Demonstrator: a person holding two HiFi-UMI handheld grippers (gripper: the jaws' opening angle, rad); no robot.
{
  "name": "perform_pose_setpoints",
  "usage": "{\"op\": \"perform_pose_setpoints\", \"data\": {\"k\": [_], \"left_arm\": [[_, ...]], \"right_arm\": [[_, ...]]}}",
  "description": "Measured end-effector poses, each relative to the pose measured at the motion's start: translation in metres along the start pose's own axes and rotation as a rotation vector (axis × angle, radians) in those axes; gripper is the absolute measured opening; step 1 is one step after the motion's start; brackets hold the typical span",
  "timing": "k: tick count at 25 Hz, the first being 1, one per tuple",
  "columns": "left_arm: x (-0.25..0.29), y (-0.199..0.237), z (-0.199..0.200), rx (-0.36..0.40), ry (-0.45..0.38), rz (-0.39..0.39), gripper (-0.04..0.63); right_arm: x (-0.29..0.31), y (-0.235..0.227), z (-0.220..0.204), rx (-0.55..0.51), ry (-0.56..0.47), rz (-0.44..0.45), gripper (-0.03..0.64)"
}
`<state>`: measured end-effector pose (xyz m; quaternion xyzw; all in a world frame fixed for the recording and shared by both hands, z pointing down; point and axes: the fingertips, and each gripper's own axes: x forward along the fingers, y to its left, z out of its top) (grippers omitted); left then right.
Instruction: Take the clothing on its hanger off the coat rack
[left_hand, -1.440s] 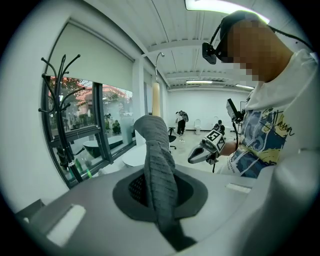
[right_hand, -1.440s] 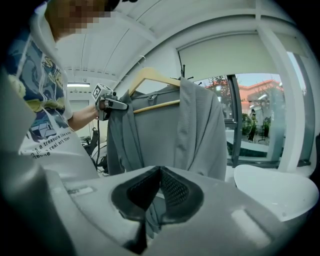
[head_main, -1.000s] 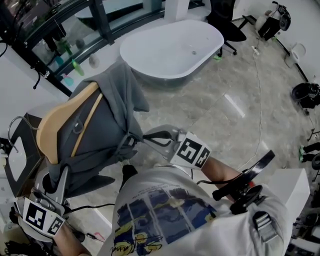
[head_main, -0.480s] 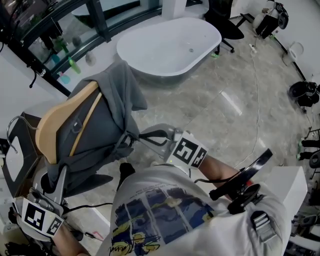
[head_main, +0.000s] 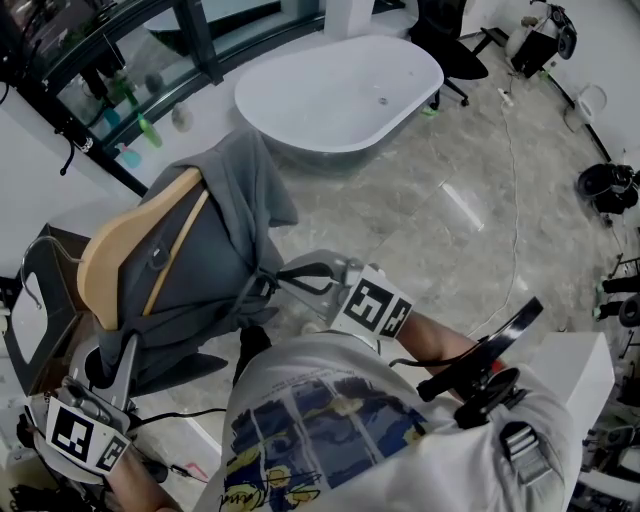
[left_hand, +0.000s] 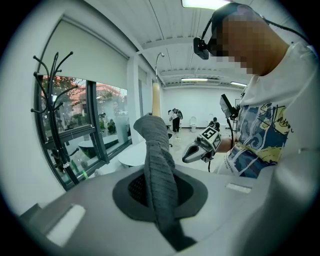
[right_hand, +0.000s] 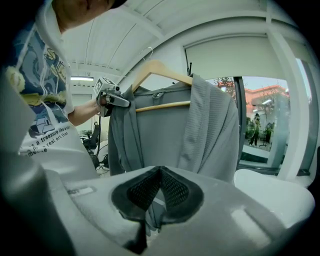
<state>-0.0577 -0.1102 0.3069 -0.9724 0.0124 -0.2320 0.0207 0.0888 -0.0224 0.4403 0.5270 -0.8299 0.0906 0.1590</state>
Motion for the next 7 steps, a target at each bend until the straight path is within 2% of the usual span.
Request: {"op": "perform_pose_setpoints", "data": {"k": [7], "left_arm": [[0.0005,-0.0001,-0.0009,-0.001,0.007,-0.009,0.000]], "right_arm": [[0.0016,0.0025,0.0004,-0.002,0.009,0.009,0.002]]}}
